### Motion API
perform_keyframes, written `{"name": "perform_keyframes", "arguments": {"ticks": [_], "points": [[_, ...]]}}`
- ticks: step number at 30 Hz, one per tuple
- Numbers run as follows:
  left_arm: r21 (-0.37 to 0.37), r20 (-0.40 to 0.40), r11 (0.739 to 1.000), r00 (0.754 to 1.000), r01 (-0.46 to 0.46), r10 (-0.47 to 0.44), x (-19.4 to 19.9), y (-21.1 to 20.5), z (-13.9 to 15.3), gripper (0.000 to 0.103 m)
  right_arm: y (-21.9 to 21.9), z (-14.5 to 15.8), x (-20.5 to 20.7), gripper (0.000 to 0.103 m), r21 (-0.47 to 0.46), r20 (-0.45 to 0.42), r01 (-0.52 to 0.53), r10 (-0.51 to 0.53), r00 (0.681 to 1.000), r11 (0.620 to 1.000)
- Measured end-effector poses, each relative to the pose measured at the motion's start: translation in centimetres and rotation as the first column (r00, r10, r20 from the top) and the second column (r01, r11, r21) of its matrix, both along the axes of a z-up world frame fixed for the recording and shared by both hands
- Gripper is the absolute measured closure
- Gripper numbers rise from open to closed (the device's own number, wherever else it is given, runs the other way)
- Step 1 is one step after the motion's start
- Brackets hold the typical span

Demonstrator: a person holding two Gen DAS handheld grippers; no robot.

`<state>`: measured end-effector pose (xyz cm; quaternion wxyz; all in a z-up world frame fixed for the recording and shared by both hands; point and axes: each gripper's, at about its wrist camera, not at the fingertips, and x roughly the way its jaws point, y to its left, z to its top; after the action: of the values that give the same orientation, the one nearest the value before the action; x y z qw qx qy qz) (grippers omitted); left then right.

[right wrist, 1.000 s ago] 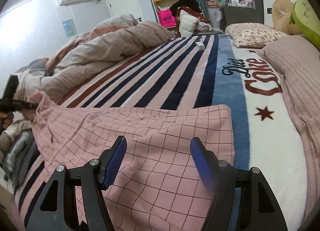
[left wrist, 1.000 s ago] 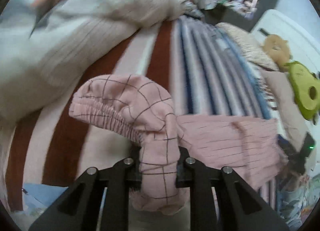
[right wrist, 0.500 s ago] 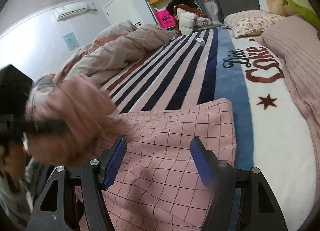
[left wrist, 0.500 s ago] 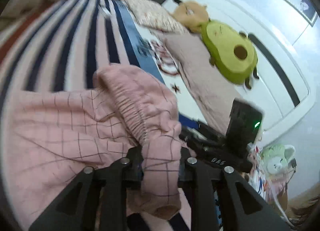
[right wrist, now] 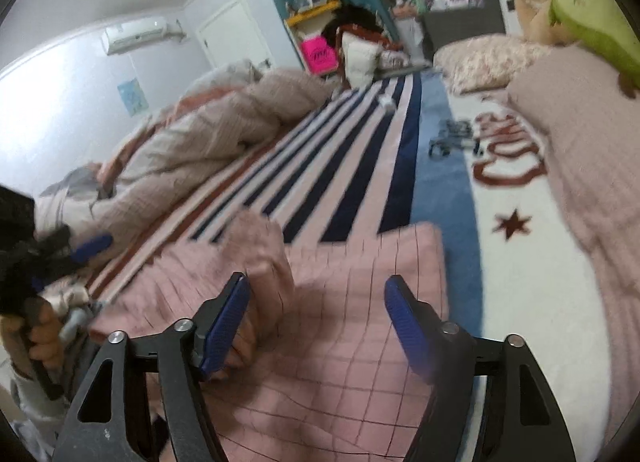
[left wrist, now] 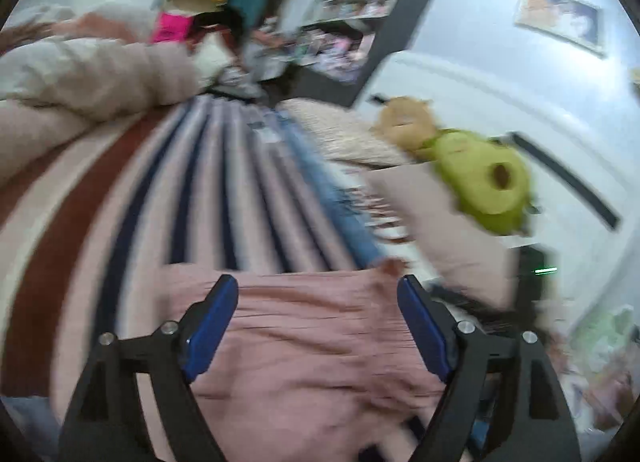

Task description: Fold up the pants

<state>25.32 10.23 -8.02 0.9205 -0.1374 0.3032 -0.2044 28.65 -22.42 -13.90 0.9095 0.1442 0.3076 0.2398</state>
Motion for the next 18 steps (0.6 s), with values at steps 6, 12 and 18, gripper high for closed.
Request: {"name": "perform_keyframes", "arguments": {"ticks": [6,12,18], "points": [[0.047,-0.098,0.993,0.988,-0.112,0.117,1.8,1.5,-2.8,0.024,5.0,2.0,-2.0,0.011,-0.017,0.040,-0.111,0.112,0.993,0.994],[0.062,-0.093,0.989,0.985,-0.137,0.142,1.2,1.9,-3.4,0.024,10.7,-0.3,-4.1,0.007,-0.380,0.036,-0.096,0.118,0.992,0.920],[0.087,-0.123,0.989,0.984,-0.116,0.127,1.0,1.4,-4.7,0.024,6.4,-1.4,-3.6,0.007,-0.376,-0.034,0.030,-0.047,0.998,0.926]]}}
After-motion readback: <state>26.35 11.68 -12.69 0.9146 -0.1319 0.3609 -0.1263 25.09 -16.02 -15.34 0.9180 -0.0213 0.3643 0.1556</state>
